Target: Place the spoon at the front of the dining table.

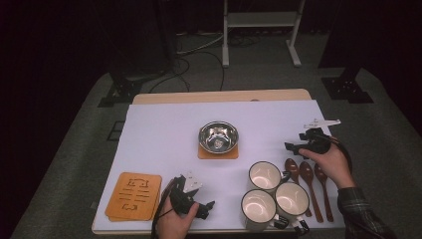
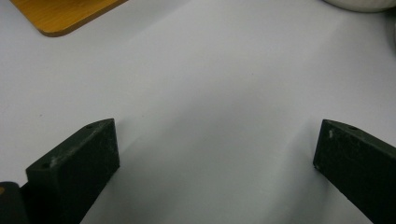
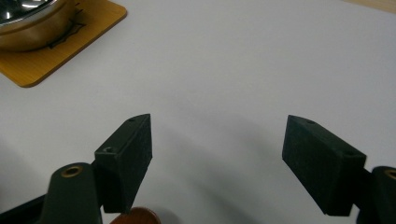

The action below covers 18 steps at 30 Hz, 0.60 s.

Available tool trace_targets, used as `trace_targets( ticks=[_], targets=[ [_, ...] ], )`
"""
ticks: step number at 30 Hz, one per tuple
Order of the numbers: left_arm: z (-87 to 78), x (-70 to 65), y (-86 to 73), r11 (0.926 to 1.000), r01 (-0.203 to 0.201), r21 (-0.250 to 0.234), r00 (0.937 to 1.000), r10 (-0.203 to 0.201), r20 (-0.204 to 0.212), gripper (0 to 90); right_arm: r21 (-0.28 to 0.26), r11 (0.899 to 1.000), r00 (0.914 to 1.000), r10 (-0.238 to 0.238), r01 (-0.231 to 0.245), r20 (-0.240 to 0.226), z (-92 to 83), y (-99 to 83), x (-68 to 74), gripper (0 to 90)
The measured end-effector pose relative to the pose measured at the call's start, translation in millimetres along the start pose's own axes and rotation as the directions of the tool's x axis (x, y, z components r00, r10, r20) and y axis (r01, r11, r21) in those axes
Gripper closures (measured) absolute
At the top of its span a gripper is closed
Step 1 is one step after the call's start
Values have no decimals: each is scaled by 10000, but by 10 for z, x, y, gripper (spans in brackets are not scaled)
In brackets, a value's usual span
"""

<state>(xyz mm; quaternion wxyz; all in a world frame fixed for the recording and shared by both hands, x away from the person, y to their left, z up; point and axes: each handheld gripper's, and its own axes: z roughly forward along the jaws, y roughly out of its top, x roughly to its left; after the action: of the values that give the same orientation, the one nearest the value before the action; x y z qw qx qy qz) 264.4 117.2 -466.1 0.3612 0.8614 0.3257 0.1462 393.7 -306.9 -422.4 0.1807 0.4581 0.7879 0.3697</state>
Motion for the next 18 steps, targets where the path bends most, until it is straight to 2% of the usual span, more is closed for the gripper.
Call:
trace_targets(
  ticks=[18],
  targets=[
    [0, -1, -1, 10000, -7, -3, 10000, 7, -5, 0, -74, 10000, 10000, 52, -52, 79, -162, -97, 26, 230]
  ],
)
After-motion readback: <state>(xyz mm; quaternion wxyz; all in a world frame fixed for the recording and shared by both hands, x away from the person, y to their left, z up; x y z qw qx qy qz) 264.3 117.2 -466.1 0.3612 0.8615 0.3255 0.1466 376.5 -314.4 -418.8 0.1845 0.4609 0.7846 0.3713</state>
